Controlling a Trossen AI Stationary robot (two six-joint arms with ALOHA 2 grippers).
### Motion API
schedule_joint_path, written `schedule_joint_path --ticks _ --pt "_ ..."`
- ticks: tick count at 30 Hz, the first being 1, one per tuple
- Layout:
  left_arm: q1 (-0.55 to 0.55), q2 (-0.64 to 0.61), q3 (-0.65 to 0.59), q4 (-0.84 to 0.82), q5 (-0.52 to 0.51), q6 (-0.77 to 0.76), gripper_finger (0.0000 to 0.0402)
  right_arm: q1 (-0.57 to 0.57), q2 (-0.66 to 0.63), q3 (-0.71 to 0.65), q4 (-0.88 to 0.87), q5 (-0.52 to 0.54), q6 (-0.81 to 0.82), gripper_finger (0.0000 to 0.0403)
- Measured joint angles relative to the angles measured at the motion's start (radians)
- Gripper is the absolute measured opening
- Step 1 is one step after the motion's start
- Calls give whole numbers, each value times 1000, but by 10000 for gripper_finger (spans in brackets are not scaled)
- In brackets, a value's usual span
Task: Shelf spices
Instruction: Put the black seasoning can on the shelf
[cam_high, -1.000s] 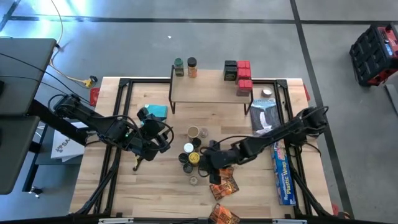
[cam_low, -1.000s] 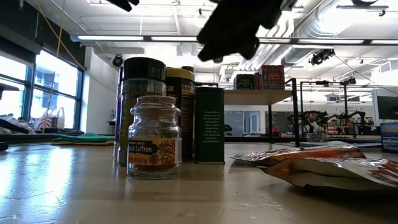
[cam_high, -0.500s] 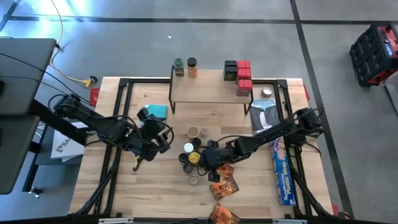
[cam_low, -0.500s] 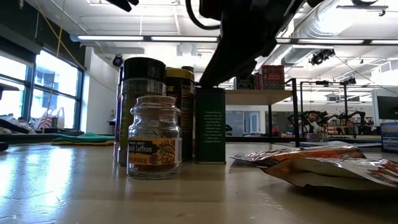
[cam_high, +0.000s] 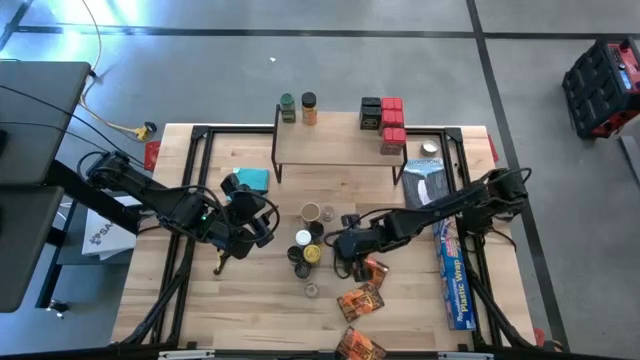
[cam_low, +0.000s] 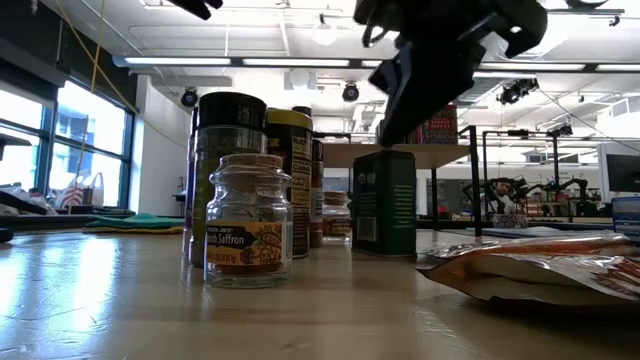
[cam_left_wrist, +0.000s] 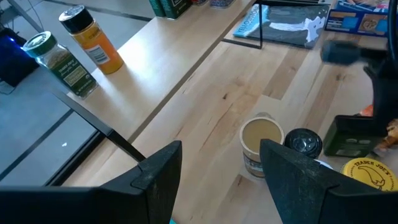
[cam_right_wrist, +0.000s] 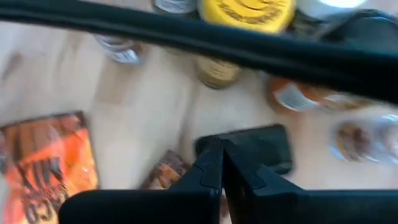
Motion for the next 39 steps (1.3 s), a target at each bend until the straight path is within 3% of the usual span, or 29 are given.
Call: schedule_joint_path --ticks 7,11,17,20,30,33,39 --pt "0 0 0 0 0 0 210 -1 -103 0 -169 149 44 0" --pt "0 0 0 0 0 0 210 -1 -140 0 -153 154 162 0" --pt "0 0 0 1 -1 0 210 17 -120 1 -76 104 144 13" --pt "0 0 0 1 -1 0 210 15 -92 1 -14 81 196 51" --pt "0 0 0 1 0 -1 210 13 -59 1 36 78 346 235" --pt "0 0 0 1 -1 0 210 20 -57 1 28 65 174 263" --pt "0 0 0 1 0 17 210 10 -59 1 2 -45 -403 263"
